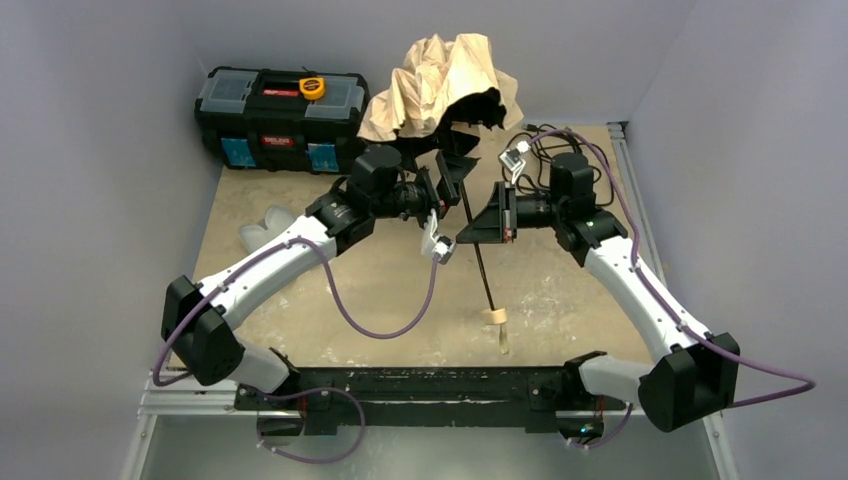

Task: Open the umbrella

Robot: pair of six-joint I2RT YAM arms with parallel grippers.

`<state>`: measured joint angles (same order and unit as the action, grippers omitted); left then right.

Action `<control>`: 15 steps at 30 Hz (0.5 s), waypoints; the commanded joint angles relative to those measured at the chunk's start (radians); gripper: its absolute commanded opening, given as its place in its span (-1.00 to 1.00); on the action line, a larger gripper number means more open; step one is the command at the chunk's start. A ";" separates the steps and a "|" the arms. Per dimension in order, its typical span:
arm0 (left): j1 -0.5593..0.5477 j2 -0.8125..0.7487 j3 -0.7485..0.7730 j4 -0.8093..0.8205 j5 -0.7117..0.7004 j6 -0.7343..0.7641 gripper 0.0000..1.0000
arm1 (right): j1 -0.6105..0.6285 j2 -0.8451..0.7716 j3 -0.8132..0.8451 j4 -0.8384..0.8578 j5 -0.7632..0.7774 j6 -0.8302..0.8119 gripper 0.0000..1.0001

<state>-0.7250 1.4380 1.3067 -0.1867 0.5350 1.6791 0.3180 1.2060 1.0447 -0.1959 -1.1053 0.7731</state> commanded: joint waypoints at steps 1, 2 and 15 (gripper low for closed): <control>-0.010 0.046 0.020 0.142 -0.038 0.133 0.74 | 0.014 -0.045 0.001 0.027 -0.084 -0.057 -1.00; -0.010 0.059 0.031 0.137 -0.049 0.139 0.59 | 0.014 -0.045 -0.004 0.028 -0.097 -0.050 -1.00; 0.048 0.055 0.096 0.058 0.047 -0.254 -1.00 | -0.160 0.093 0.380 0.297 -0.115 0.096 0.90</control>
<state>-0.7197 1.5150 1.3109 -0.1379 0.5117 1.6493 0.2783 1.2392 1.1172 -0.1452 -1.1854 0.8219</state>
